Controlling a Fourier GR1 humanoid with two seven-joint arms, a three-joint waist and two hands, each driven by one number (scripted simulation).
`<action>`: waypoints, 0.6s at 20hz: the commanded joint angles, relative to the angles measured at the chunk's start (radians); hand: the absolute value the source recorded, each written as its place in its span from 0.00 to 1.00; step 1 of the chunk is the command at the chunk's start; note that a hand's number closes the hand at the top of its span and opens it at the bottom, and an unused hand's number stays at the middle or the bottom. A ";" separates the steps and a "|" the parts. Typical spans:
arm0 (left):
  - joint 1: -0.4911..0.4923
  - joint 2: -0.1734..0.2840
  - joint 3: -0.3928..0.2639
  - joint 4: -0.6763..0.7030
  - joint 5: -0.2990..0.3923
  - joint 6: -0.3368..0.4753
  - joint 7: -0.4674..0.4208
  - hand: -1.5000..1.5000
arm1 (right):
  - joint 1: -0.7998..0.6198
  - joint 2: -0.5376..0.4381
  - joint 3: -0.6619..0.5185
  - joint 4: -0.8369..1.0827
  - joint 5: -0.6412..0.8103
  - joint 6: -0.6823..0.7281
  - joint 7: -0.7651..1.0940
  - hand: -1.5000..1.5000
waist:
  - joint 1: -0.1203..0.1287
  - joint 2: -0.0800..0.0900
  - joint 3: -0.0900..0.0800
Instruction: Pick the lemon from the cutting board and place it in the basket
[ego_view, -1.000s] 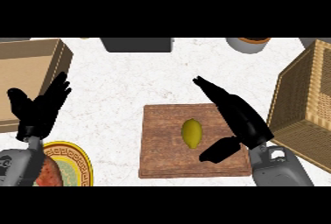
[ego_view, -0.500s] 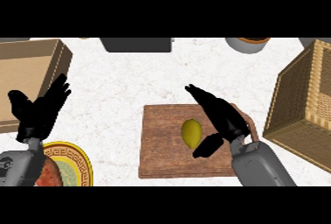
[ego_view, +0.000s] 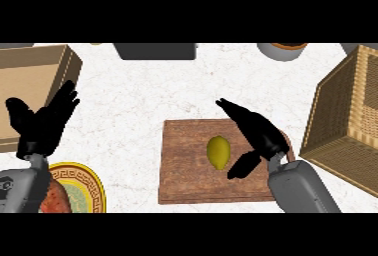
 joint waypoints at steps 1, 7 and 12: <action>-0.028 0.021 0.057 0.111 0.014 -0.067 -0.078 0.50 | 0.057 0.035 0.034 -0.121 0.008 0.048 0.060 0.00 | -0.005 0.000 0.000; 0.073 -0.017 0.043 -0.038 -0.010 -0.054 -0.030 0.50 | 0.084 0.009 -0.024 0.018 0.001 0.008 -0.169 0.00 | 0.002 0.000 0.000; 0.048 -0.011 0.070 -0.049 -0.016 -0.071 0.005 0.50 | 0.047 0.050 0.000 -0.007 0.070 0.037 -0.096 0.00 | 0.002 0.000 0.000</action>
